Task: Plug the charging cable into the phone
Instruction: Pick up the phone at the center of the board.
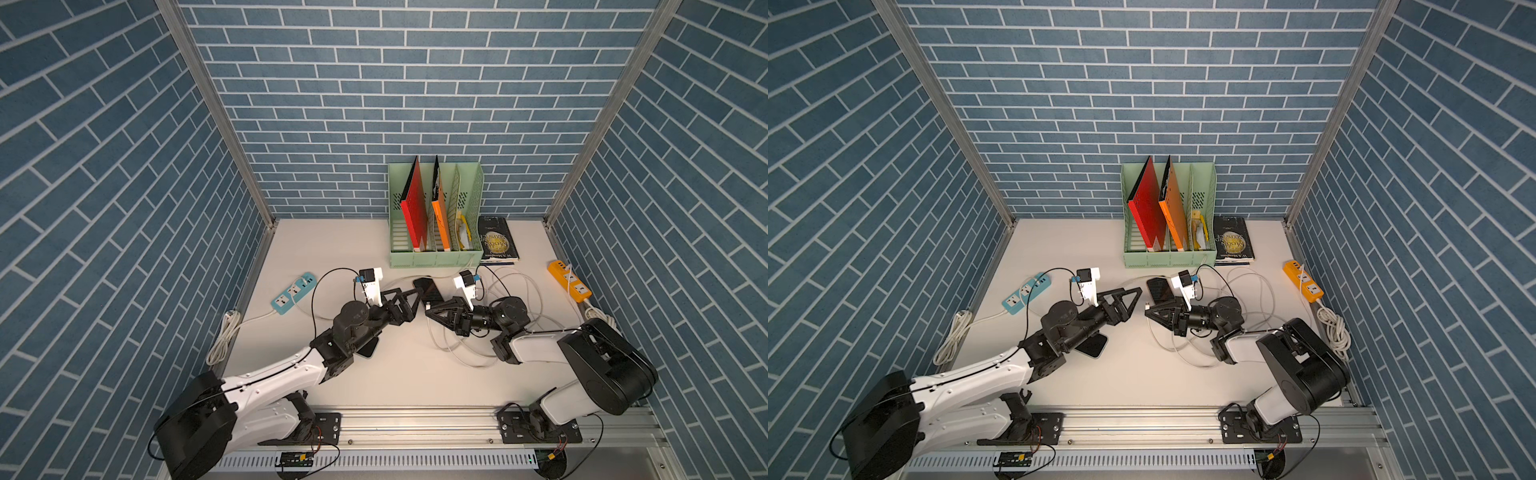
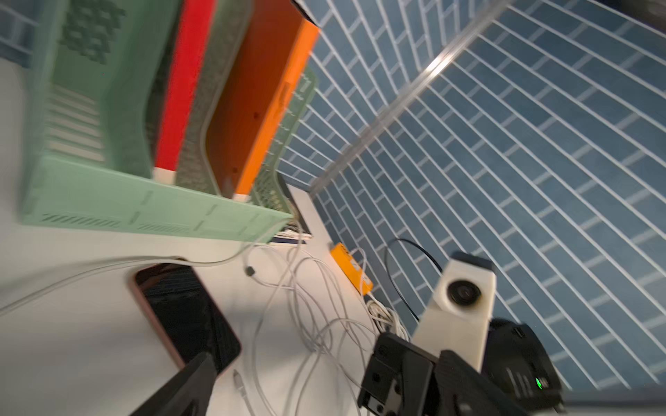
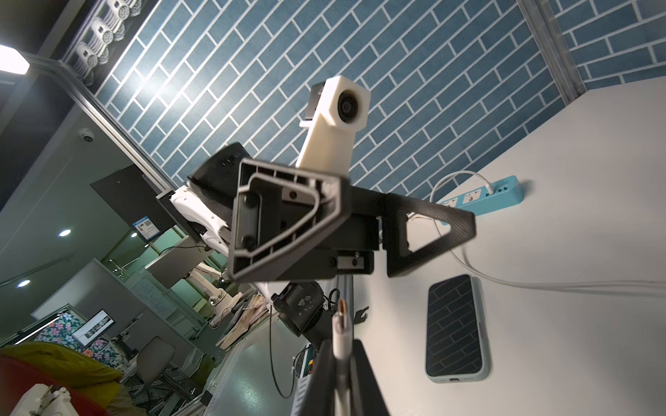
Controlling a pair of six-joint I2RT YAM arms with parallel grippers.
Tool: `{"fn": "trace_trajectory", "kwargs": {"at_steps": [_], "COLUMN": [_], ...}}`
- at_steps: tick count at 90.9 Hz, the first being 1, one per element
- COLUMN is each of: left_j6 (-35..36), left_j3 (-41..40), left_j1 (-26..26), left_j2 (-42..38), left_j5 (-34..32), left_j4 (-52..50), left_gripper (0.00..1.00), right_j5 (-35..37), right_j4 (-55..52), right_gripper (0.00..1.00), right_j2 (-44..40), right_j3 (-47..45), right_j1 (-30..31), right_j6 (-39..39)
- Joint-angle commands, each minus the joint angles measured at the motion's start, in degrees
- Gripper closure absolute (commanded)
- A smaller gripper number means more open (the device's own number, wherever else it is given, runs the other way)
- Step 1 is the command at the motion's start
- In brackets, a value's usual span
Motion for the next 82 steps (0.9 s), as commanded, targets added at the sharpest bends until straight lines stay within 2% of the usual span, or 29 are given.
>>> {"fn": "trace_trajectory", "kwargs": {"at_steps": [1, 15, 30, 56, 73, 82], "left_j6": [-14.6, -27.7, -40.6, -46.1, -52.2, -52.8], "left_j3": [4.1, 6.4, 9.5, 14.9, 17.3, 18.5], "left_j1": [0.6, 0.8, 0.8, 0.8, 0.8, 0.9], "left_j2": [-2.0, -0.1, 5.3, 16.5, 20.8, 22.4], "left_j5": [-20.8, -21.4, -20.3, -16.6, -17.4, -19.4], "left_j4": [-37.8, -52.4, -62.9, -66.6, -70.9, -72.6], "left_gripper": [0.0, 0.0, 0.0, 0.0, 0.0, 0.0], "right_j5": [3.4, 9.1, 11.7, 12.1, 12.3, 12.4], "right_j4": [-11.3, -25.8, -28.8, -29.1, -29.4, -29.4], "right_gripper": [1.0, 1.0, 1.0, 1.0, 1.0, 1.0], "right_j2": [-3.4, -7.9, -9.2, -10.3, -10.1, -10.1], "right_j3": [1.2, 1.7, 1.2, 0.4, 0.2, 0.3], "right_j1": [-0.2, -0.2, -0.2, 0.0, 0.0, 0.1], "right_j6": [-9.2, -17.8, -19.4, -19.7, -19.8, -19.8]}}
